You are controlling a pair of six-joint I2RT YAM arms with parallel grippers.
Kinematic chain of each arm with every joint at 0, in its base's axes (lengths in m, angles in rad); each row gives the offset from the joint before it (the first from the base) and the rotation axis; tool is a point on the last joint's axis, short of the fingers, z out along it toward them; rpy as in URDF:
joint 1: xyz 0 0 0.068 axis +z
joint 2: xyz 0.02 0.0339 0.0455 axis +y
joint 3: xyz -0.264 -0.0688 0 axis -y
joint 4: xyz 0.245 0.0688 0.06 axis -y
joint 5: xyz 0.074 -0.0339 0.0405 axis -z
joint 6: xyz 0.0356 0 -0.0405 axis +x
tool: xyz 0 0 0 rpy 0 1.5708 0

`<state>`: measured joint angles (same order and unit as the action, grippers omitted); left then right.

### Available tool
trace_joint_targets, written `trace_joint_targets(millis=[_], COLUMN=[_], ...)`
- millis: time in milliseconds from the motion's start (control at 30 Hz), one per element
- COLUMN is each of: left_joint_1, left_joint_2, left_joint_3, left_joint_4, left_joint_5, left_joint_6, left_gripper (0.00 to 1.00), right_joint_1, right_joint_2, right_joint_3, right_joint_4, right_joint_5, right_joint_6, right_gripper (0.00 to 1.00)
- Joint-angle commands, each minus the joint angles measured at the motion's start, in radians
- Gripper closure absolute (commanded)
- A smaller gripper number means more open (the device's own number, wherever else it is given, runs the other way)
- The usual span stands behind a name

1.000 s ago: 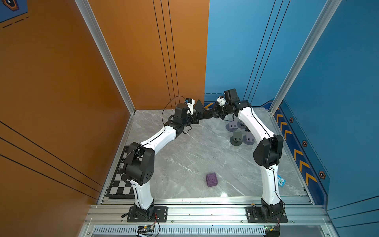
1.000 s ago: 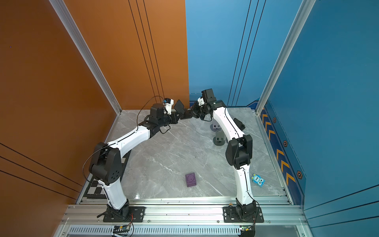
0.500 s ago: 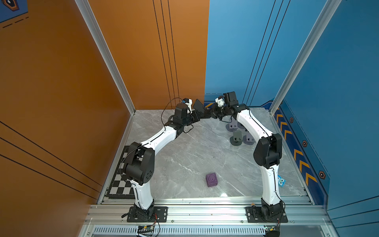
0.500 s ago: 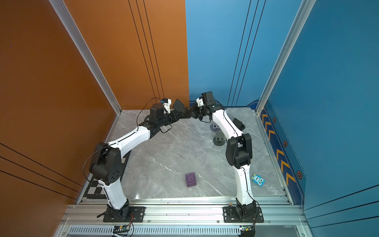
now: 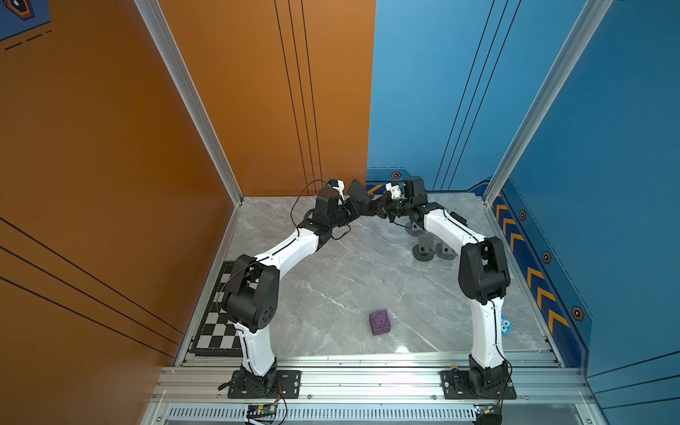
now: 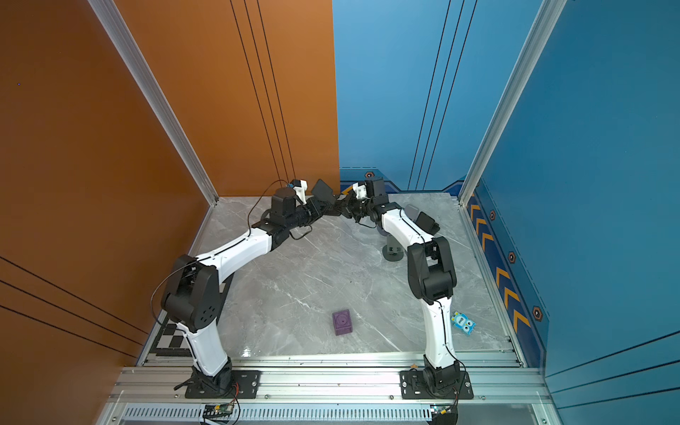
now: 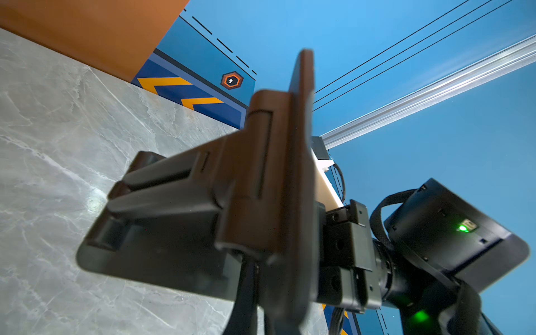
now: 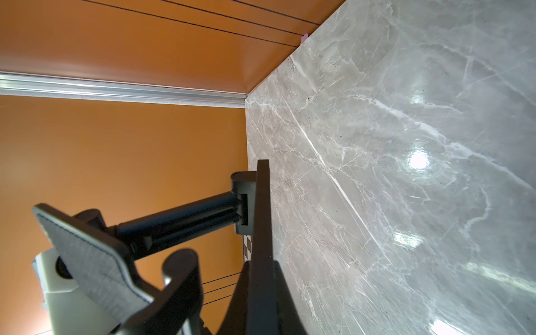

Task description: Open the phone stand

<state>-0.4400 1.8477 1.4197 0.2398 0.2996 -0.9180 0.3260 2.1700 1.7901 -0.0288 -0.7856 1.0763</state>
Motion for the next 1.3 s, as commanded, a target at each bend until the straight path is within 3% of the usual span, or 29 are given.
trace_joint_targets(millis=[0, 467, 867, 933, 1100, 1233, 1267], left_joint_1=[-0.079, -0.141, -0.106, -0.087, -0.028, 0.019, 0.032], left_joint_2=[-0.056, -0.048, -0.069, -0.079, -0.125, -0.172, -0.188], left_joint_3=[0.004, -0.088, -0.111, -0.113, -0.135, -0.147, -0.158], left_joint_4=[0.176, 0.273, 0.297, 0.297, 0.297, 0.296, 0.29], left_joint_5=[0.108, 0.103, 0.13, 0.139, 0.148, 0.156, 0.149], left_joint_6=[-0.058, -0.152, -0.15, -0.142, -0.133, -0.107, -0.1], left_gripper=[1.0, 1.0, 0.99, 0.88, 0.46, 0.05, 0.0], right_joint_1=[0.003, -0.004, -0.019, -0.023, -0.036, -0.044, -0.045], right_joint_2=[0.032, 0.096, 0.049, 0.038, 0.011, -0.006, -0.008], right_joint_3=[-0.052, -0.069, -0.103, -0.101, -0.1, -0.098, -0.096], right_joint_4=[0.14, 0.305, 0.302, 0.293, 0.274, 0.254, 0.249], right_joint_5=[0.081, 0.085, 0.085, 0.087, 0.085, 0.08, 0.079], right_joint_6=[0.074, 0.197, 0.185, 0.178, 0.165, 0.148, 0.145], right_gripper=[1.0, 1.0, 1.0, 1.0, 1.0, 1.0, 1.0])
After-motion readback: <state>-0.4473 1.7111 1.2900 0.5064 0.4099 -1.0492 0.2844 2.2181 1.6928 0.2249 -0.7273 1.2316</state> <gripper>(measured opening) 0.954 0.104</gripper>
